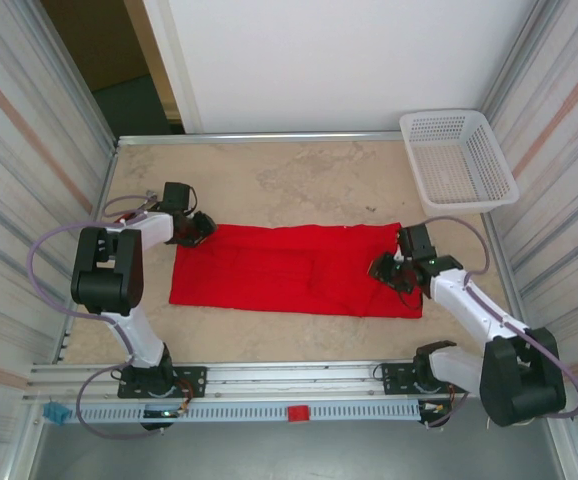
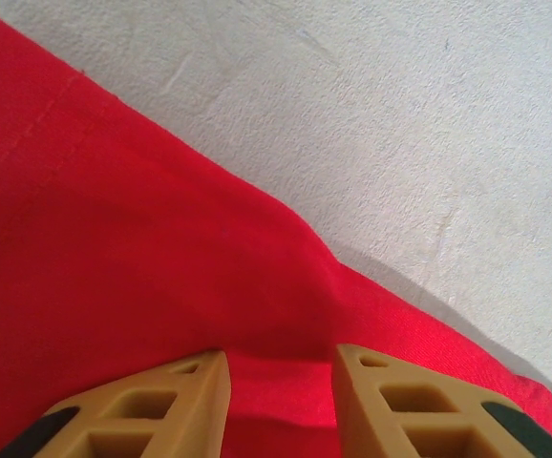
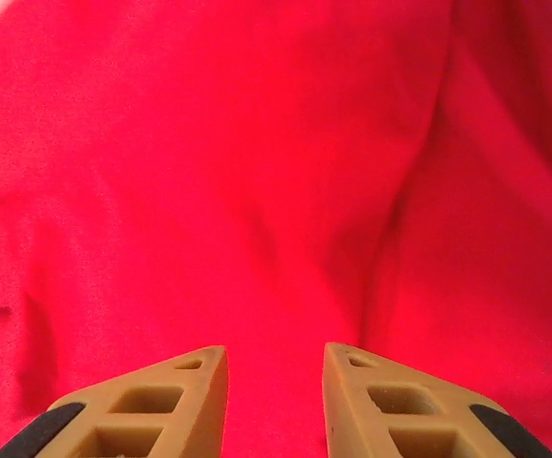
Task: Fold the inside-out t-shirt
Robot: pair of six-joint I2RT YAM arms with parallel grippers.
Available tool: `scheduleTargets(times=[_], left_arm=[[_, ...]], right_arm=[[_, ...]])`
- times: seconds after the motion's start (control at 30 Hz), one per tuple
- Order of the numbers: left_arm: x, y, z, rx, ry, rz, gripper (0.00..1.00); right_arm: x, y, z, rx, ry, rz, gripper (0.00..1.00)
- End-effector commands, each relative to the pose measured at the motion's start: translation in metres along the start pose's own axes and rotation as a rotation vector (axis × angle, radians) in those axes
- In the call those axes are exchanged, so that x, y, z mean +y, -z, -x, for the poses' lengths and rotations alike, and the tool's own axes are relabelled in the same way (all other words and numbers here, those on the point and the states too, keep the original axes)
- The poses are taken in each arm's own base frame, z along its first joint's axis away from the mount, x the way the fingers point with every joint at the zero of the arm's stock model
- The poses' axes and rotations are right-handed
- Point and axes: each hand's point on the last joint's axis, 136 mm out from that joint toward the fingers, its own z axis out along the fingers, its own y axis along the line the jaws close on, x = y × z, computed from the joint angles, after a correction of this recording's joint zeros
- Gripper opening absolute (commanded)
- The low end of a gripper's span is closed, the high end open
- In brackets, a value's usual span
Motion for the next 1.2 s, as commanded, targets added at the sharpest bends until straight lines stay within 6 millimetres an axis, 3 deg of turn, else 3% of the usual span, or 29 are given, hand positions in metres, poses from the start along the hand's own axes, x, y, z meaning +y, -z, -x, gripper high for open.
scheduleTargets(times=[0.0,0.23,0.43,0.7,0.77,0.83,1.03,1.17], left_arm=[[0.030,-0.008,-0.015,0.063,0.013,0.102,0.35],[0.030,-0.007,-0.016,0.062,0.021,0.099,0.35],[0.032,-0.007,-0.016,0.060,0.022,0.104,0.35],[0.030,-0.005,-0.014,0.054,0.027,0.096,0.35],[0.028,-0.003,-0.013,0.050,0.025,0.091,0.35],[0.022,0.001,-0.008,0.041,0.006,0.075,0.36],[-0.025,0.051,0.018,-0.040,-0.092,-0.057,0.44],[-0.061,0.079,0.009,-0.061,-0.159,-0.146,0.49]], right_arm=[[-0.015,-0.006,-0.016,0.029,-0.048,-0.057,0.27],[-0.013,-0.022,-0.024,0.067,-0.017,-0.085,0.21],[-0.018,-0.019,-0.019,0.051,0.000,-0.118,0.00],[-0.042,-0.005,-0.011,0.032,-0.055,-0.172,0.00],[-0.042,-0.006,-0.012,0.044,-0.057,-0.166,0.21],[-0.039,-0.002,-0.010,0.039,-0.053,-0.156,0.33],[-0.024,0.036,0.019,-0.066,-0.043,-0.119,0.38],[-0.040,0.052,0.046,-0.127,-0.083,-0.142,0.52]])
